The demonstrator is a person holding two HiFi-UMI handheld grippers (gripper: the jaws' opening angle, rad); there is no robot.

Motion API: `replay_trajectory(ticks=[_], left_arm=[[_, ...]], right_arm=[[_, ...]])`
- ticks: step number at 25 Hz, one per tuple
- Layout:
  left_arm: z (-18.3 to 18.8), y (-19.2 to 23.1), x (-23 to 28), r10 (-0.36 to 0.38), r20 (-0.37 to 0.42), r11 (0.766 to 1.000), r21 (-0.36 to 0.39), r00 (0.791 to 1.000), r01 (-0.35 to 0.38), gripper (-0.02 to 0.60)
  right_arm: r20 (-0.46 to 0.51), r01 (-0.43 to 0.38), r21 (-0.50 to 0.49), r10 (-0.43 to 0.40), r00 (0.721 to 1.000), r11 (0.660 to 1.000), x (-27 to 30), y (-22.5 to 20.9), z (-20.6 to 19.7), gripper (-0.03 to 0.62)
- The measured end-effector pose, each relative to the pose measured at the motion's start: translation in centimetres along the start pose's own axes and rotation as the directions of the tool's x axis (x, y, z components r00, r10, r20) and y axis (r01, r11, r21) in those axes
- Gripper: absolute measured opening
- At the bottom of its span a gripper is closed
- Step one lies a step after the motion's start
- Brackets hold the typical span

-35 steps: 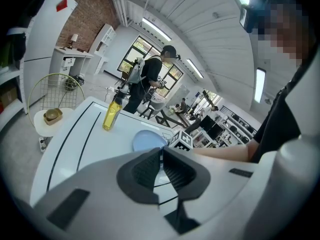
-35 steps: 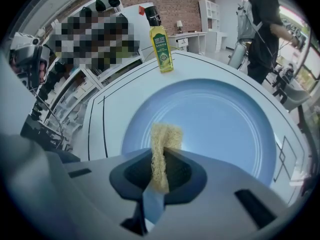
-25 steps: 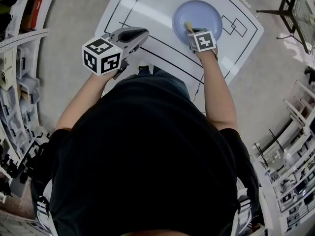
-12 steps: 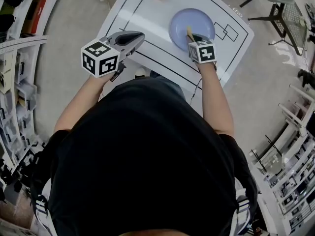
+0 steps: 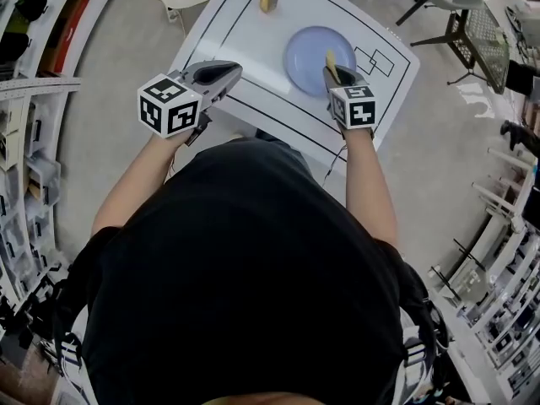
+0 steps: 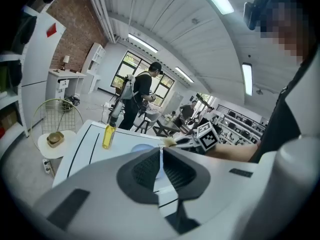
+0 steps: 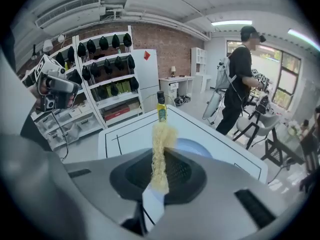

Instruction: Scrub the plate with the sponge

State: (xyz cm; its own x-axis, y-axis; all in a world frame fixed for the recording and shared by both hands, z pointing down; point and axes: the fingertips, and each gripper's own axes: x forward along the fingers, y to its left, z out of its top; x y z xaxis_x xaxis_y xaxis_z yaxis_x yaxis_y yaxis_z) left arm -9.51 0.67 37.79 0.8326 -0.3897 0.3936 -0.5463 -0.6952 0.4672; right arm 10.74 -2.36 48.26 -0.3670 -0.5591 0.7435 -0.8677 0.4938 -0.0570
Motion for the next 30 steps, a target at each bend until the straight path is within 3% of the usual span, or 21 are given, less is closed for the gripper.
replay_trajectory(ticks=[16, 30], left_arm=[[0.2, -3.0, -2.2, -0.038, 0.034, 0.997, 0.065, 0.999, 0.036, 0.025], [0.6, -3.8, -2.6, -0.062, 0.041, 0.993, 0.101, 0.997, 0.057, 0.025]], right_arm=[[0.13, 0.062, 0.037, -0.066, 0.989, 0.997, -6.1, 2.3, 0.9, 0.036], [0.253, 0.046, 0.075, -0.063, 0.965, 0.996, -9.1, 4.5, 1.1, 0.035]])
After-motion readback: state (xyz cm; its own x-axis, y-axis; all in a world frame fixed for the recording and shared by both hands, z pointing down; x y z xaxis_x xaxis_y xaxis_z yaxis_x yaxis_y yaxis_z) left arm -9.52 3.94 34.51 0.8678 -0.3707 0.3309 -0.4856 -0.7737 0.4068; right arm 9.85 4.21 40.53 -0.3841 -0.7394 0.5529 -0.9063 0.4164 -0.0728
